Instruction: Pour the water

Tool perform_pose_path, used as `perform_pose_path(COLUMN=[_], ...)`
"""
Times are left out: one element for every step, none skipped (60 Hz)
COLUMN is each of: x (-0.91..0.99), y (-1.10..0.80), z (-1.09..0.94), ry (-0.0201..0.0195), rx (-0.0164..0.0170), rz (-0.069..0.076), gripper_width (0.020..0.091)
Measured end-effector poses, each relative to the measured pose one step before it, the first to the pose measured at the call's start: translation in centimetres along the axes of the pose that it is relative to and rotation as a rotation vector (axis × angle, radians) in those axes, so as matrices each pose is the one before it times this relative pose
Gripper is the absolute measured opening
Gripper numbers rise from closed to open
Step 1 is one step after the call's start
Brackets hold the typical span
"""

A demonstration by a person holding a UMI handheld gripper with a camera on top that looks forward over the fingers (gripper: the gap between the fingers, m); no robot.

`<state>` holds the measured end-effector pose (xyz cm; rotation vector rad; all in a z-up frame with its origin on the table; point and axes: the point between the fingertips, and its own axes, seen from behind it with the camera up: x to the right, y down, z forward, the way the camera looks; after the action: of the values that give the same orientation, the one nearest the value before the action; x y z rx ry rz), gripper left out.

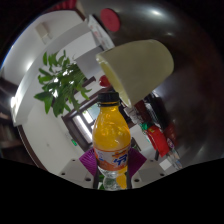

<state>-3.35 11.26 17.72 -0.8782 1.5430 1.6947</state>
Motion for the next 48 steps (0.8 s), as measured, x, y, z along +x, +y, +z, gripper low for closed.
perform_pose_path(x=[0.009,0.029,0.063,0.165,0.134,0.072,-0.065,-0.065,0.002,0.030,-0.040,-0.071,0.003,-0.160,-0.067,-0.076,-0.033,-0.091,-0.138,-0.241,-0.303,-0.386,-0.285,-0.444,-0.503,-0.522,-0.548,-0.604,-0.199,-1.029,-0.631,-0.623,-0.711,-0.510,-0.151,-0.936,0.193,-1.040,-0.275,-0.189,0.028,0.072,0.101,1.282,0.403,-0.107,0.668,0.755], y=[-0.106,-0.100,-0.058,0.000,-0.043,-0.052,0.033,-0.135,-0.001,-0.029,-0.008,0.031,0.044,-0.069,-0.049,0.014,0.272,0.220,0.134,0.155,0.212,0.166,0.154,0.413,0.222,0.180,0.055,0.003,-0.177,0.002,-0.136,-0.302,-0.451,-0.587,-0.599,-0.780,-0.413,-0.495,-0.693,-0.790,-0.697,-0.465,-0.660,-0.466,-0.486,-0.323,-0.457,-0.487], z=[0.098,0.125,0.092,0.159,0.095,0.033,-0.944,0.556,0.003,-0.017,0.009,-0.052,-0.698,0.389,0.243,0.068,-0.467,-0.003,-0.013,-0.012,-0.015,-0.020,-0.131,0.010,-0.065,-0.078,-0.013,0.038,-0.072,0.141,0.031,-0.021,-0.050,0.126,-0.197,0.099,-0.520,0.169,-0.073,-0.065,-0.023,0.035,-0.012,0.119,-0.020,-0.020,0.132,0.179], ry=[-0.00407,-0.00344,-0.00148,0.00172,0.00385,0.00370,0.00443,0.00328,0.00074,0.00100,-0.00079,-0.00218,-0.00053,0.00016,0.00327,0.00265,-0.00007,0.00826,0.00431,0.00301,0.00101,0.00024,-0.00065,0.00340,0.00180,0.00091,0.00088,-0.00008,-0.01235,0.01133,0.00225,0.00384,0.00056,0.00495,-0.00678,0.01314,-0.00907,0.02071,0.01226,0.01087,0.01580,0.01811,0.01555,0.00704,0.02580,0.03203,0.02718,0.02732], rx=[0.00427,0.00248,-0.00075,-0.00030,0.00028,0.00020,0.00066,-0.00175,0.00188,0.00091,0.00050,-0.00192,0.00008,0.00080,0.00131,-0.00003,-0.00159,-0.00435,-0.00371,-0.00463,-0.00526,-0.00473,-0.00335,-0.00536,-0.00839,-0.00649,-0.00405,-0.00406,-0.00088,-0.00587,-0.00423,-0.00111,0.00187,0.00168,0.00923,-0.00110,0.01733,-0.00612,0.00027,0.00324,-0.00067,-0.00153,0.00064,0.01273,-0.00340,-0.00231,0.00030,0.00284], rz=[0.0145,0.0090,0.0071,0.0056,0.0029,-0.0011,-0.0045,-0.0050,-0.0074,-0.0077,-0.0080,-0.0085,-0.0103,-0.0100,-0.0133,-0.0180,-0.0233,-0.0246,-0.0266,-0.0298,-0.0331,-0.0363,-0.0414,-0.0463,-0.0471,-0.0502,-0.0526,-0.0571,-0.0637,-0.0623,-0.0634,-0.0627,-0.0636,-0.0637,-0.0656,-0.0659,-0.0687,-0.0612,-0.0616,-0.0567,-0.0584,-0.0573,-0.0584,-0.0612,-0.0533,-0.0511,-0.0490,-0.0490], gripper_width=[0.0377,0.0377,0.0376,0.0378,0.0382,0.0379,0.0377,0.0379,0.0379,0.0381,0.0379,0.0378,0.0378,0.0375,0.0377,0.0377,0.0376,0.0377,0.0376,0.0376,0.0376,0.0375,0.0375,0.0374,0.0375,0.0374,0.0373,0.0376,0.0376,0.0377,0.0376,0.0373,0.0383,0.0380,0.0380,0.0379,0.0380,0.0379,0.0378,0.0379,0.0378,0.0378,0.0377,0.0376,0.0377,0.0379,0.0379,0.0377])
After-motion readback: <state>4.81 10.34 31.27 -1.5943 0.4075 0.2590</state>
